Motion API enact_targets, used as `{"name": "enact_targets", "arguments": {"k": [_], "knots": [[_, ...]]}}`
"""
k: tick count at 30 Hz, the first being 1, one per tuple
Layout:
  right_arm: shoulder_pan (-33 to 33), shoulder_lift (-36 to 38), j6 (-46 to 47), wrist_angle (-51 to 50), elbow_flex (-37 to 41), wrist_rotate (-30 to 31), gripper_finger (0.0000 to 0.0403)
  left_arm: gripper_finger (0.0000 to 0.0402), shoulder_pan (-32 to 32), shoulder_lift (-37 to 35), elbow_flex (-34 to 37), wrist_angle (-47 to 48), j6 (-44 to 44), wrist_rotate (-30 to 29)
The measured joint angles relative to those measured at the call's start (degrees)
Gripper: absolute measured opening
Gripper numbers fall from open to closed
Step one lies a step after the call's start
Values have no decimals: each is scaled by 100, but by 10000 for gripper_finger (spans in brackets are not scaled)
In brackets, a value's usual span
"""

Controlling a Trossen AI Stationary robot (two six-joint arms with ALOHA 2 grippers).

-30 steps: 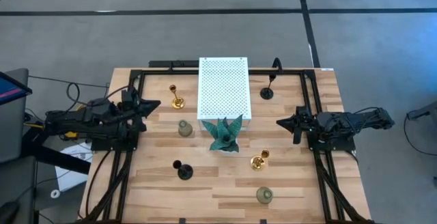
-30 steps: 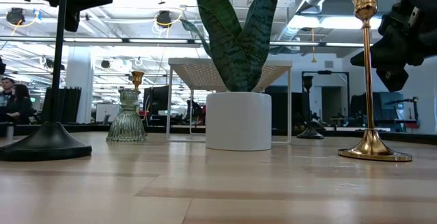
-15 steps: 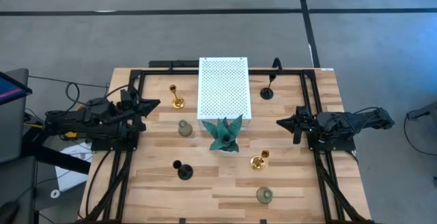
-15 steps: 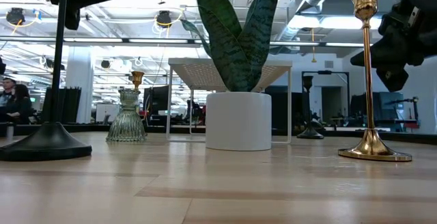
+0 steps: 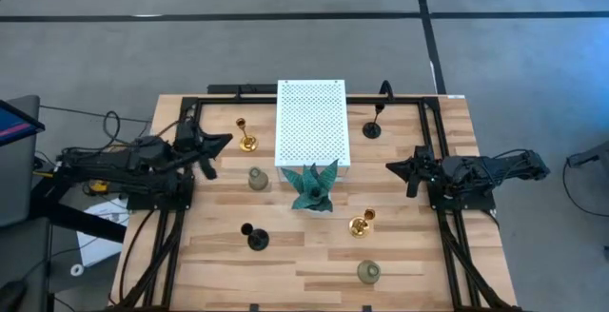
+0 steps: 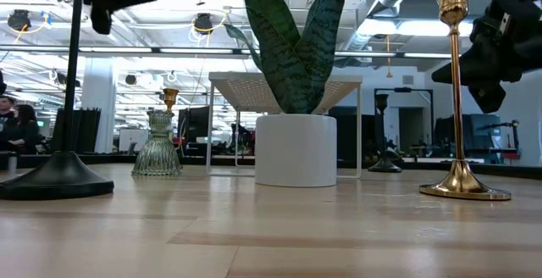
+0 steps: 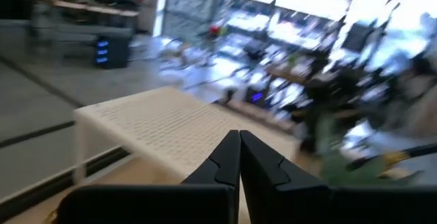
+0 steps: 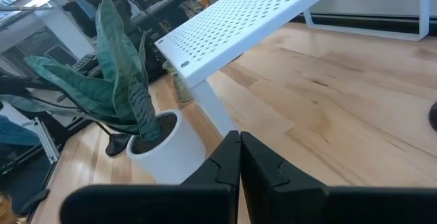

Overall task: Pick & Place candle stick holders
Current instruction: Put the top gold candle holder on the shelf

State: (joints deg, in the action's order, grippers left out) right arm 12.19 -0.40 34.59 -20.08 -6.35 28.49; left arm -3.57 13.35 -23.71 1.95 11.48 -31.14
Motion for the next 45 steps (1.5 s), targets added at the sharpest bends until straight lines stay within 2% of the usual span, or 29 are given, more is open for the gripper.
{"name": "enact_targets", "arguments": {"k": [5, 10, 14, 19, 22, 28, 31, 35, 39, 45], "knots": [[0, 0, 441, 2, 0, 6, 0, 6, 0, 647, -234, 11, -577, -993], [0, 0, 645, 2, 0, 9, 0, 6, 0, 853, -393, 68, -1097, -1863], [0, 1, 645, 2, 0, 9, 0, 6, 0, 798, -401, 620, -803, -1922], [0, 0, 602, 0, 0, 17, 0, 6, 0, 833, -404, 2004, 360, -1882], [0, 0, 598, 0, 0, 195, 0, 6, 0, 888, -380, 2359, 749, -1680], [0, 1, 582, 0, 0, 459, 0, 6, 1, 1124, -59, 2371, 848, -1579], [0, 0, 585, 0, 0, 459, 0, 7, 22, 1295, 197, 2355, 878, -1960], [0, 2, 595, 2, 0, 459, 0, 22, 215, 1570, 452, 2298, 1459, -2457], [0, 0, 597, 2, 0, 459, 0, 55, 456, 1777, 631, 1968, 1763, -2337], [-2, 0, 597, 0, 0, 459, 0, 134, 867, 2104, 790, 1200, 1741, -1868]]}}
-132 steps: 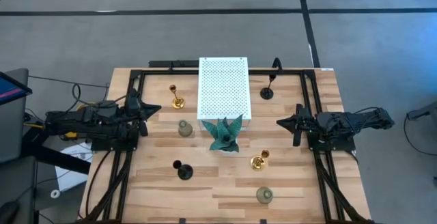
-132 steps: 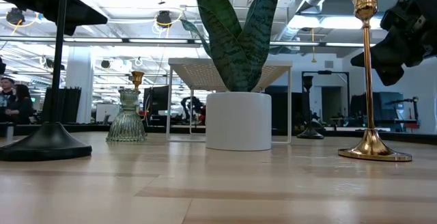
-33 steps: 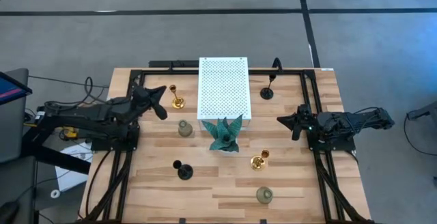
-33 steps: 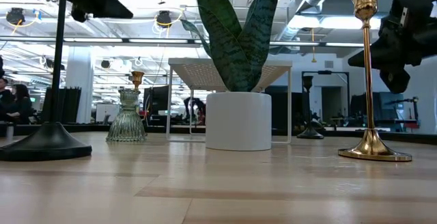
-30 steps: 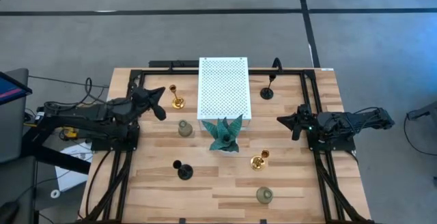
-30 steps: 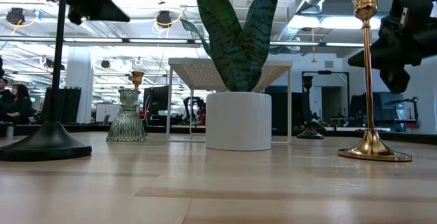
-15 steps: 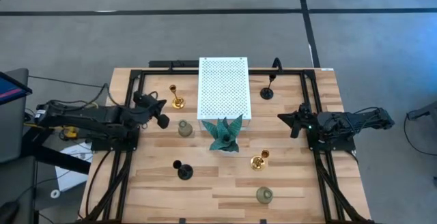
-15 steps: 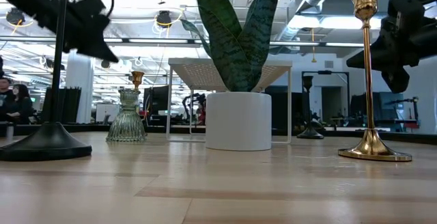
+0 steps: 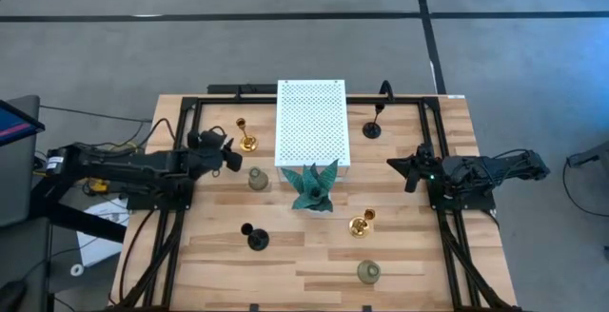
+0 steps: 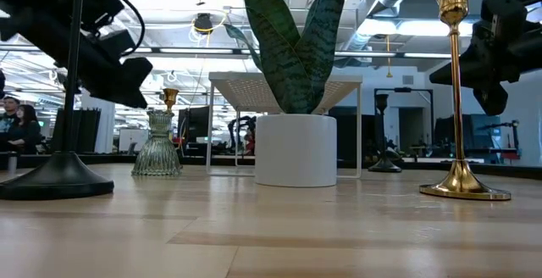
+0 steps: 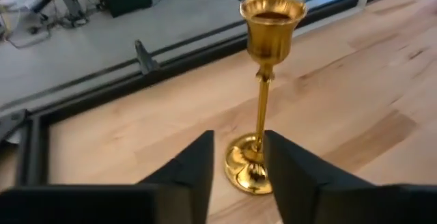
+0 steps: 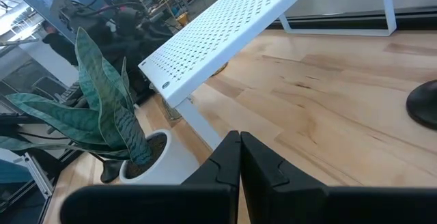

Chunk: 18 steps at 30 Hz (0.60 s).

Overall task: Pick & Place candle stick holders
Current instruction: Put the top gold candle holder on the shelf

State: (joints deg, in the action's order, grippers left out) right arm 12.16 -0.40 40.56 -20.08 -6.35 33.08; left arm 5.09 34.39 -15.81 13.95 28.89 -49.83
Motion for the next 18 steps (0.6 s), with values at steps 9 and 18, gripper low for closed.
{"name": "enact_targets", "arguments": {"k": [9, 18], "knots": [[0, 0, 0, 0, 0, 0, 0, 244, 782, 718, 269, -1662, -464, 653], [0, 0, 0, 0, 0, 0, 0, 263, 1560, 1590, 265, -3210, -708, 1630]]}}
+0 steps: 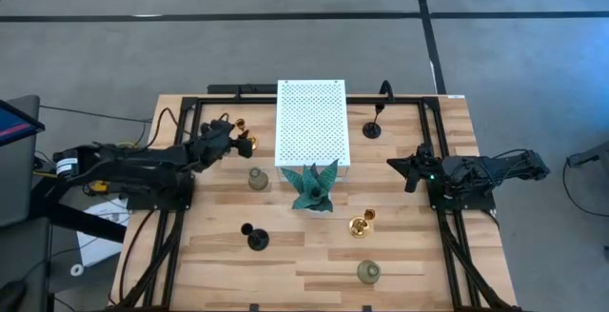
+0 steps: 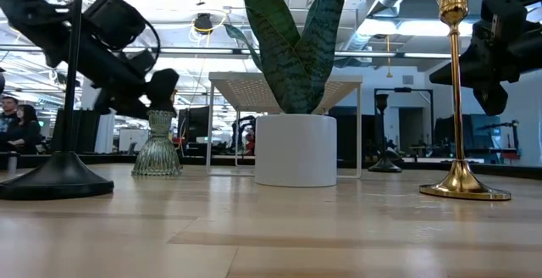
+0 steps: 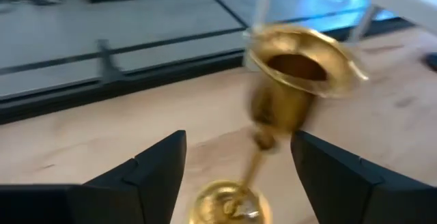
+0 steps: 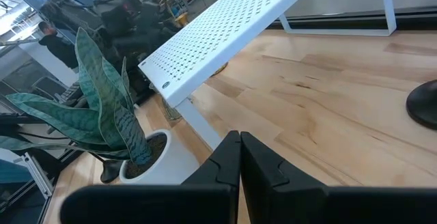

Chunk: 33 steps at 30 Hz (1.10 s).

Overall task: Pick & Place candle stick holders
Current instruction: Put the top gold candle holder on the shelf

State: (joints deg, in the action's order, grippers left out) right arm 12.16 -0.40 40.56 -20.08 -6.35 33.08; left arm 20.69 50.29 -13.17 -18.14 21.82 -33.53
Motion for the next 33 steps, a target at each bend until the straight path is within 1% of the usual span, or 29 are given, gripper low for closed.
{"name": "enact_targets", "arguments": {"k": [2, 9, 14, 17, 21, 31, 33], "knots": [[0, 1, -1, 0, 0, 0, 0, 259, 102, 240, 0, -268, -70, 208], [0, 0, 0, 0, 0, 0, 0, 245, 251, 877, 0, -827, -56, 233], [0, 0, 0, 0, -1, 0, 0, 230, 273, 1053, 0, -1113, -39, 231], [0, 0, 0, 0, -2, 0, 0, 211, 273, 1056, 0, -1157, -39, 214], [0, 1, 0, 0, -2, 0, 0, 169, 273, 1055, 0, -1157, -41, 183], [1, 1, -1, 0, -2, 0, 0, 20, 253, 1055, 0, -1153, -63, 193], [2, 1, 0, 0, -2, 0, 0, 12, 253, 1048, -4, -1175, -50, 213]]}}
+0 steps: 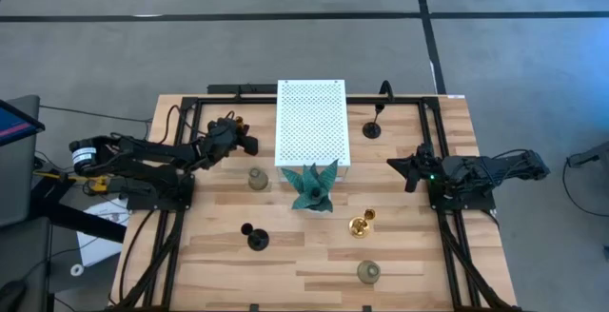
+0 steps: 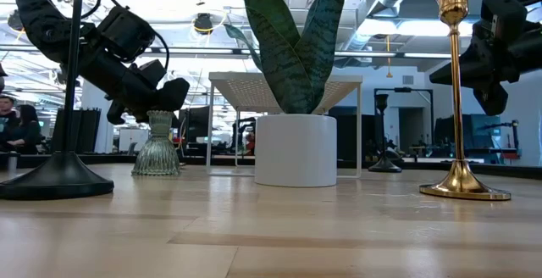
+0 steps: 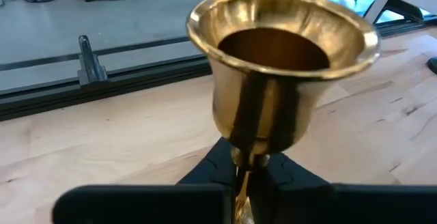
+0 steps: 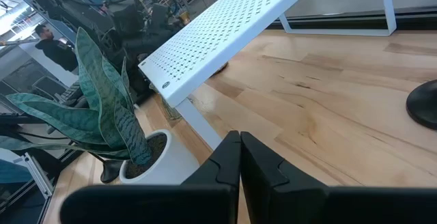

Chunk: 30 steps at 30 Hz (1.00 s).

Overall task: Pick & Place candle stick holders
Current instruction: Put the top gold candle holder on the shelf

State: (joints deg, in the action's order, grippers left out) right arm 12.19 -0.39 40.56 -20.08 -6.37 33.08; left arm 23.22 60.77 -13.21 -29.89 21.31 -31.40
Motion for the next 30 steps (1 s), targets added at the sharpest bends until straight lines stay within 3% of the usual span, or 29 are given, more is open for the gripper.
{"name": "enact_targets", "arguments": {"k": [8, 17, 24, 30], "knots": [[0, -1, -1, -1, 0, 0, 0, 11, -114, -131, 2, 63, 15, 33], [0, -1, 0, 0, 0, 0, 0, 11, -146, -1069, -82, 668, -4, 1], [0, -1, 0, 0, 0, 0, 0, 11, -149, -1645, -1236, 2980, -265, -35], [0, 1, 0, 0, 0, 6, 0, 11, -154, -1613, -2428, 3286, -687, -50]]}}
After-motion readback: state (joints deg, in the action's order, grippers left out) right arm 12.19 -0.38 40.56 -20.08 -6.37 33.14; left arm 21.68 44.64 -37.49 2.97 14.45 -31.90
